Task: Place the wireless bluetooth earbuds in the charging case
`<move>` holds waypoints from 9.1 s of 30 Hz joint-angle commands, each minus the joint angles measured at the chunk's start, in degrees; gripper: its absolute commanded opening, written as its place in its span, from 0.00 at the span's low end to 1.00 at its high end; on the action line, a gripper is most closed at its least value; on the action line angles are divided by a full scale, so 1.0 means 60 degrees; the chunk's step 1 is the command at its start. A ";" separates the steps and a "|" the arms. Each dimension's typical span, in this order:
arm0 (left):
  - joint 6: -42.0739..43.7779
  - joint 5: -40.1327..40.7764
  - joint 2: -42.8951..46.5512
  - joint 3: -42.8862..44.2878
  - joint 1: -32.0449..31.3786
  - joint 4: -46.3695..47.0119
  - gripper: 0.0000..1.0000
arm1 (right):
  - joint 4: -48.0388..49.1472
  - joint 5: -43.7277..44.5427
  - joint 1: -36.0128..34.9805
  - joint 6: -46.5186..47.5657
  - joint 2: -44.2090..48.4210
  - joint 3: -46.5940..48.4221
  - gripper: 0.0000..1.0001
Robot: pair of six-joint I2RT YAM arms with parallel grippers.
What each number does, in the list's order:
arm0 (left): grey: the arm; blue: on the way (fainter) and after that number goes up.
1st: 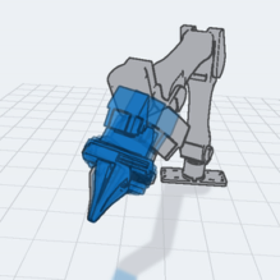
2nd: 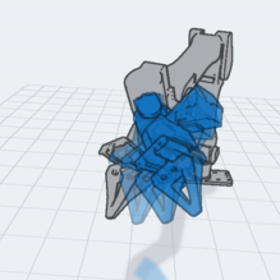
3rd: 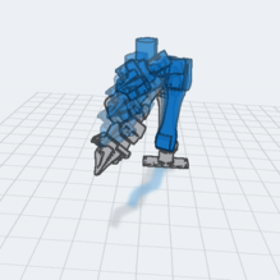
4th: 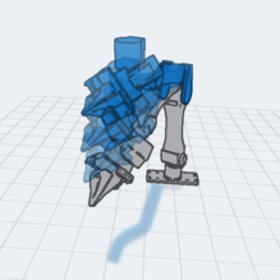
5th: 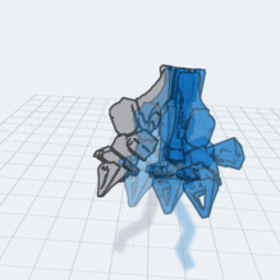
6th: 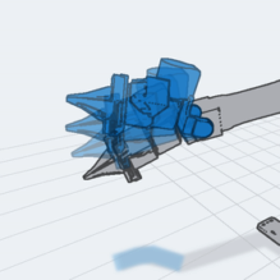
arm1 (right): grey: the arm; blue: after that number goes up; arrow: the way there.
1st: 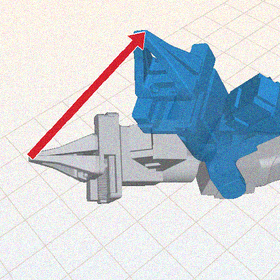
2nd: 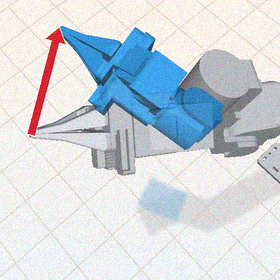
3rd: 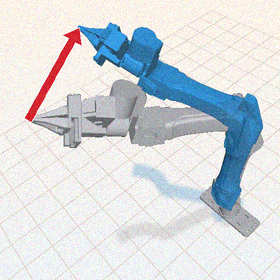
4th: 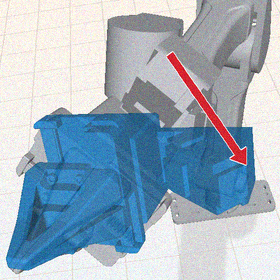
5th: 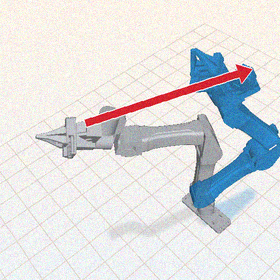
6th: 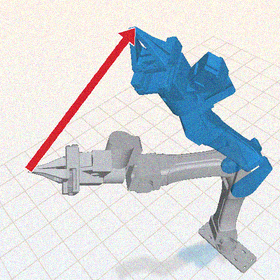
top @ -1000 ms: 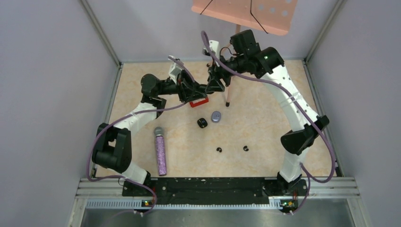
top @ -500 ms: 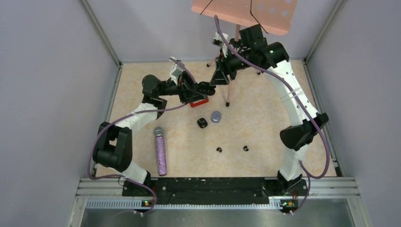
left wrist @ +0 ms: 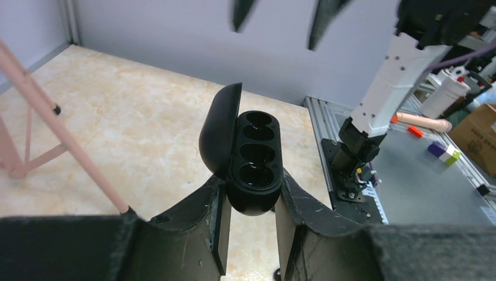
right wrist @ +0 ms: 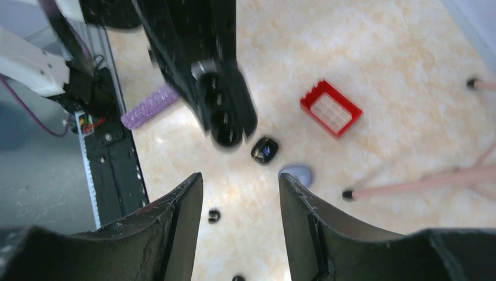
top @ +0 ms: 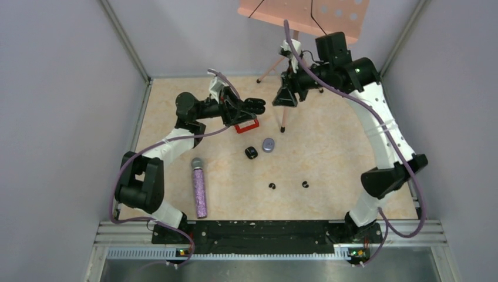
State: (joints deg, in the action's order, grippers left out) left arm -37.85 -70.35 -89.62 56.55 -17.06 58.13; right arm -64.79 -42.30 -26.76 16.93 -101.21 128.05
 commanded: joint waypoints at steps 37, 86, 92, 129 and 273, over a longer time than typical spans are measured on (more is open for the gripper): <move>-0.0143 0.2693 0.1670 -0.0964 0.2562 -0.2977 0.00 | 0.5372 0.1742 -0.1860 -0.1542 0.0228 -1.0569 0.23; -0.0343 0.2716 0.2879 -0.2199 0.3253 -0.3033 0.00 | 0.4852 0.3091 -0.3039 -0.0543 0.0778 -1.0723 0.00; 0.0097 0.1630 0.2275 -0.1720 0.2915 -0.2592 0.00 | 0.3785 0.2762 -0.2440 0.2269 0.2547 -0.9481 0.00; 0.5360 -0.0772 0.1449 0.0092 -0.0181 -0.4848 0.00 | -0.1002 0.4025 -0.2945 0.4050 0.0380 -0.0578 0.00; 0.3236 0.2073 0.2909 -0.0637 0.2536 -0.6347 0.00 | -0.2402 0.3564 -0.2155 1.4725 0.0360 -0.8248 0.00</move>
State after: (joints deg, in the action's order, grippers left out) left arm -16.86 -57.58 -71.79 51.86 -2.07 16.62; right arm -74.74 -13.26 -41.93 113.25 -100.05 75.64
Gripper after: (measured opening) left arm 0.349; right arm 0.002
